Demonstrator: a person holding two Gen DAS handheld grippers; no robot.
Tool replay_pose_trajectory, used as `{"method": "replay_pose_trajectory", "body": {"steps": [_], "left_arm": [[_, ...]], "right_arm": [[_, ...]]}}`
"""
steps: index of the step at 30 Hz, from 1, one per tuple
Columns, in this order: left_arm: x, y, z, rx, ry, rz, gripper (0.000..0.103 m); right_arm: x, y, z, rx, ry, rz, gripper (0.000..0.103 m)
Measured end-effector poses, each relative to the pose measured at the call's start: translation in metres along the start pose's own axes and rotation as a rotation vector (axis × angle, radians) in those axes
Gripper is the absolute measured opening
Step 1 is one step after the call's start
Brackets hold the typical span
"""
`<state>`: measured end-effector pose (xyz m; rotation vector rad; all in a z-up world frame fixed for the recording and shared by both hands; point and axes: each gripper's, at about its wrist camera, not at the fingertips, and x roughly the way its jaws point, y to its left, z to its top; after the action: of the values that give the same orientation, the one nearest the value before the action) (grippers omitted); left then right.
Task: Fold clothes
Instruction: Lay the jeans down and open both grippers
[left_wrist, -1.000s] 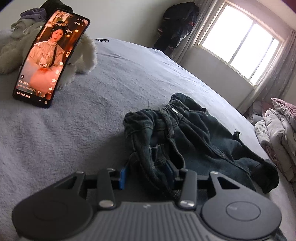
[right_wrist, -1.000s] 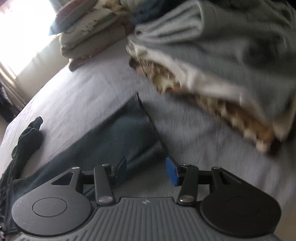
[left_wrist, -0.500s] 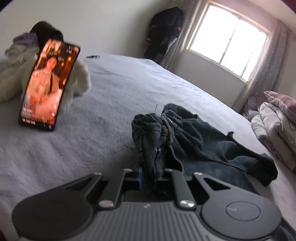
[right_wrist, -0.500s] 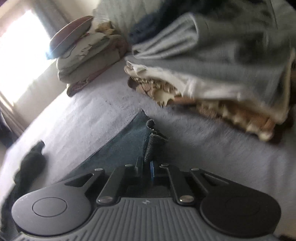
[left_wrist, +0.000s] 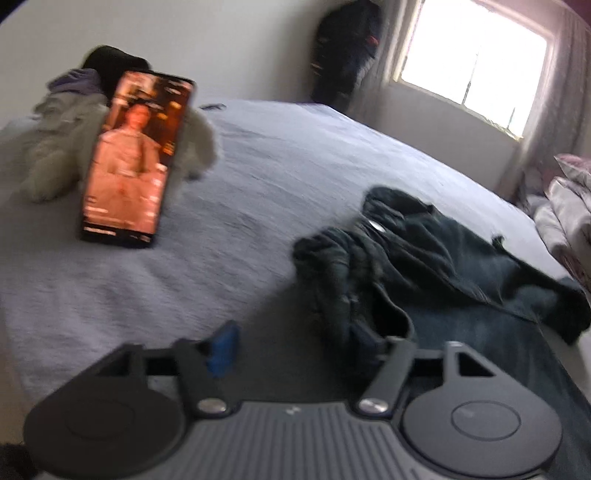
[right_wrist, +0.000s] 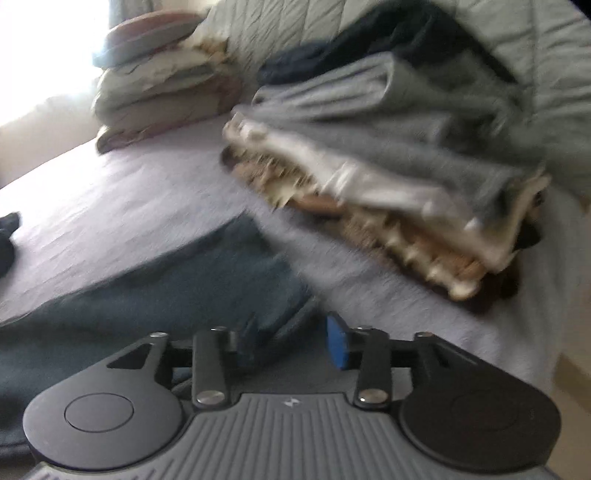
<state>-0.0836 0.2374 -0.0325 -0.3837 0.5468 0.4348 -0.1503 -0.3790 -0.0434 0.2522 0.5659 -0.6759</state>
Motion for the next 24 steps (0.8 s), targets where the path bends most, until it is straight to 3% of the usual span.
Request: {"method": "replay_pose_trajectory", "body": {"steps": [2,5,10,11,17,24], "left_arm": [[-0.007,-0.005,-0.001,0.039,-0.04,0.013,0.074],[-0.018,-0.021,-0.002,0.14,-0.142,0.015,0.083],[-0.031,-0.049,-0.003,0.279,-0.253,-0.073,0.087],[-0.031,-0.055,-0.002,0.3,-0.248,-0.116,0.092],[-0.024,-0.097,-0.003,0.438,-0.206,-0.373,0.092],[-0.031,-0.155,-0.044,0.654,-0.091,-0.658,0.092]], "right_arm": [[-0.006,0.007,0.002,-0.031,-0.068,-0.03,0.051],[-0.01,0.026,0.002,-0.069,-0.125,0.004,0.058],[-0.003,0.073,-0.001,-0.123,-0.081,0.145,0.061],[-0.004,0.083,-0.002,-0.143,-0.071,0.175,0.061],[-0.017,0.144,-0.009,-0.245,0.004,0.365,0.061],[-0.032,0.184,-0.019,-0.303,0.113,0.493,0.061]]}}
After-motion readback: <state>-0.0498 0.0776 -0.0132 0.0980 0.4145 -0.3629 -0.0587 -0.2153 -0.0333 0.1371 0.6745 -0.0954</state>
